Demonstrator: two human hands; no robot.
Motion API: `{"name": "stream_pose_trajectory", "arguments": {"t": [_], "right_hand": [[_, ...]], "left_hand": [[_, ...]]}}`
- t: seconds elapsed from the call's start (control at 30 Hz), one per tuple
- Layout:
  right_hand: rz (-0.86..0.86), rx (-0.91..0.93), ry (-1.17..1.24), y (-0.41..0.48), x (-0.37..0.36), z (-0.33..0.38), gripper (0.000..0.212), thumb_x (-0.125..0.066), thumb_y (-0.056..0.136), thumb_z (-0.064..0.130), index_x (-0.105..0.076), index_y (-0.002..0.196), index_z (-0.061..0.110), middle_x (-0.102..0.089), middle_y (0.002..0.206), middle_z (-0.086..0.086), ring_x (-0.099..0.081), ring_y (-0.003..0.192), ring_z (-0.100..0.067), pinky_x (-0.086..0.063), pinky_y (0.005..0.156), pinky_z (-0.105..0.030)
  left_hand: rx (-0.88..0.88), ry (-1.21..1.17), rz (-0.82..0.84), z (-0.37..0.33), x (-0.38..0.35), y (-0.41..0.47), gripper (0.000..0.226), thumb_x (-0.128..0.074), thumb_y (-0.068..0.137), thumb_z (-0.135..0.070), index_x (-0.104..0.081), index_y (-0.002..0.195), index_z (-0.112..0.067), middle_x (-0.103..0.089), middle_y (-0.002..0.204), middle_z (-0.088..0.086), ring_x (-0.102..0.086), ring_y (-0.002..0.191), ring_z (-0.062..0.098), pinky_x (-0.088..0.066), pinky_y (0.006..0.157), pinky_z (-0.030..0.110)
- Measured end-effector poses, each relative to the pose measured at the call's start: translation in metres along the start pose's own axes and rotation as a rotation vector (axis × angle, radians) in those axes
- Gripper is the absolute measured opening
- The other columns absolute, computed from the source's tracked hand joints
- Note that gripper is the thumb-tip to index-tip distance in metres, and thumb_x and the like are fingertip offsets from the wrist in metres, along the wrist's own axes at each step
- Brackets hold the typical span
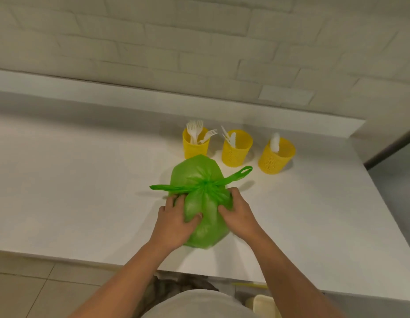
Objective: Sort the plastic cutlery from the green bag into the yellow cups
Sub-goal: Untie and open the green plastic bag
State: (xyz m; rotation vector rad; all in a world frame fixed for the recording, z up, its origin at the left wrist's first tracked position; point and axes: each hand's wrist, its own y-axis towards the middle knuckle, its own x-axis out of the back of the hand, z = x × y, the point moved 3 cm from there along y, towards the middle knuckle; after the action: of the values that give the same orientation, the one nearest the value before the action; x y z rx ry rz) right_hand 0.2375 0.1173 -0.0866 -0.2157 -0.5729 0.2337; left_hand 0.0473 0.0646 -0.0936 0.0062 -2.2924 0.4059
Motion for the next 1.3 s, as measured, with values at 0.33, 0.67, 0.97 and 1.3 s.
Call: {"name": "stream_pose_trajectory", "arguments": {"t": [0.33, 0.67, 0.97, 1.3], "right_hand": [[-0.222, 0.151, 0.008, -0.003, 0.090, -0.049, 0.031, -0.065, 0.087, 0.040, -0.056, 0.115, 0.029, -0.054, 0.115, 0.009, -0.056, 0.110, -0.018, -0.049, 0.097, -0.039], [-0.089, 0.313, -0.109, 0.020, 0.090, -0.042, 0.025, -0.066, 0.095, 0.017, -0.071, 0.118, 0.012, -0.070, 0.117, -0.006, -0.063, 0.108, -0.019, -0.045, 0.094, -0.023], [-0.212, 0.354, 0.061, 0.020, 0.103, -0.037, 0.010, -0.072, 0.091, 0.013, -0.070, 0.086, 0.022, -0.066, 0.091, 0.004, -0.059, 0.081, -0.007, -0.045, 0.077, -0.015], [-0.314, 0.421, 0.102, 0.013, 0.124, -0.047, 0.011, -0.070, 0.089, 0.017, -0.070, 0.094, 0.026, -0.056, 0.102, 0.007, -0.058, 0.093, -0.014, -0.047, 0.082, -0.027]], "left_hand": [[0.029, -0.086, -0.192, -0.080, -0.055, -0.009, 0.064, -0.048, 0.084, -0.069, -0.059, 0.135, -0.032, -0.049, 0.137, 0.003, -0.046, 0.123, 0.031, -0.037, 0.110, 0.042], [-0.065, -0.193, -0.277, -0.133, -0.062, 0.003, 0.041, -0.062, 0.099, -0.037, -0.066, 0.131, -0.012, -0.070, 0.126, 0.007, -0.063, 0.117, 0.025, -0.046, 0.094, 0.030], [-0.080, -0.292, -0.544, -0.124, -0.042, -0.016, 0.018, -0.066, 0.098, -0.030, -0.079, 0.104, -0.020, -0.073, 0.094, -0.011, -0.061, 0.079, -0.001, -0.039, 0.070, 0.003], [-0.045, -0.398, -0.489, -0.122, -0.040, -0.027, 0.013, -0.065, 0.098, -0.036, -0.076, 0.100, -0.029, -0.072, 0.092, -0.014, -0.059, 0.075, -0.003, -0.039, 0.064, 0.009]]}}
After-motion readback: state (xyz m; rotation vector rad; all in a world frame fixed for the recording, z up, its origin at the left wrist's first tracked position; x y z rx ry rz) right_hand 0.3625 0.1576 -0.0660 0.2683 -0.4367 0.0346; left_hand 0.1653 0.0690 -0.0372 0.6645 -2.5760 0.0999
